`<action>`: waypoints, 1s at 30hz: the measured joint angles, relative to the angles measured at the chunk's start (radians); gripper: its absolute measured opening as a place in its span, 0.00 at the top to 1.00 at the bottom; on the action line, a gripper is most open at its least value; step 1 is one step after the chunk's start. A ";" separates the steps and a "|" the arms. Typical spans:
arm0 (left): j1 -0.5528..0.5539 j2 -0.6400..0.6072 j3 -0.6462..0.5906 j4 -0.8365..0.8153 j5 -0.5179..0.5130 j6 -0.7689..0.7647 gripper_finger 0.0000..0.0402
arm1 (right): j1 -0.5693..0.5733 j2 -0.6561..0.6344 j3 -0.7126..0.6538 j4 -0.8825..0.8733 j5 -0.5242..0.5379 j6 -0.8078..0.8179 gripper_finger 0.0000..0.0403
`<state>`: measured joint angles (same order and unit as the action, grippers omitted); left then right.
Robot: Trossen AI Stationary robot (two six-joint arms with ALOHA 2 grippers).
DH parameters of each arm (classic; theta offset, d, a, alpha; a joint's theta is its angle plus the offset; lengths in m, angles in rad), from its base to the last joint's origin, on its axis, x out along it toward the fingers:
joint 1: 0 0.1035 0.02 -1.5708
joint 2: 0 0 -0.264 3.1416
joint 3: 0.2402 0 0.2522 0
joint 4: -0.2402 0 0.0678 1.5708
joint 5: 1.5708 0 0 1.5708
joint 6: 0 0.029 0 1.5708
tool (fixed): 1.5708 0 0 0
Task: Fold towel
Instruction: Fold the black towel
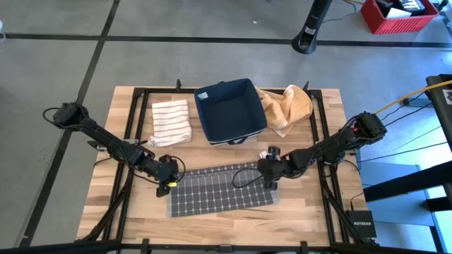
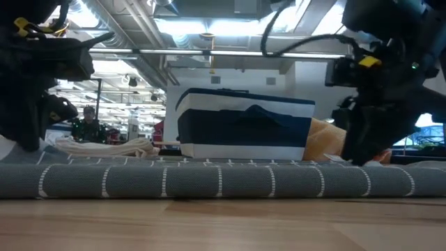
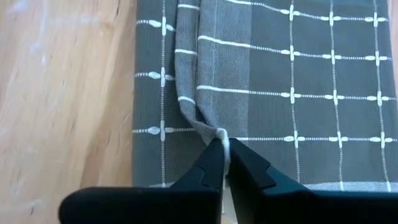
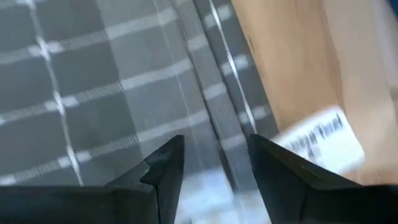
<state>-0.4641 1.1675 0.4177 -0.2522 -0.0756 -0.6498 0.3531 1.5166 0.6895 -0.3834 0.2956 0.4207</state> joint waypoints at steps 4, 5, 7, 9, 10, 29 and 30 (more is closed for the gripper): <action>-0.009 0.000 0.035 0.000 -0.002 0.009 0.99 | 0.000 -0.011 0.030 -0.130 -0.032 0.030 0.55; -0.013 0.000 0.046 0.002 -0.005 0.017 0.99 | 0.000 -0.018 0.031 -0.138 -0.041 0.033 0.55; -0.019 0.000 0.063 0.002 -0.006 0.032 1.00 | -0.001 -0.031 0.031 -0.142 -0.056 0.035 0.55; -0.023 0.000 0.069 0.003 -0.006 0.041 1.00 | -0.007 -0.040 0.031 -0.136 -0.063 0.019 0.55; -0.026 0.000 0.069 0.000 -0.006 0.047 0.99 | -0.009 -0.043 0.031 -0.135 -0.062 0.013 0.55; -0.027 0.000 0.069 -0.111 -0.036 0.022 0.99 | -0.198 -0.304 -0.177 0.019 -0.322 0.005 0.55; -0.027 0.000 0.069 -0.110 -0.036 0.022 0.99 | -0.200 -0.313 -0.204 0.063 -0.334 0.020 0.55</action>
<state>-0.4908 1.1679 0.4862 -0.3622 -0.1116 -0.6279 0.1528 1.2039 0.4856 -0.3199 -0.0384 0.4405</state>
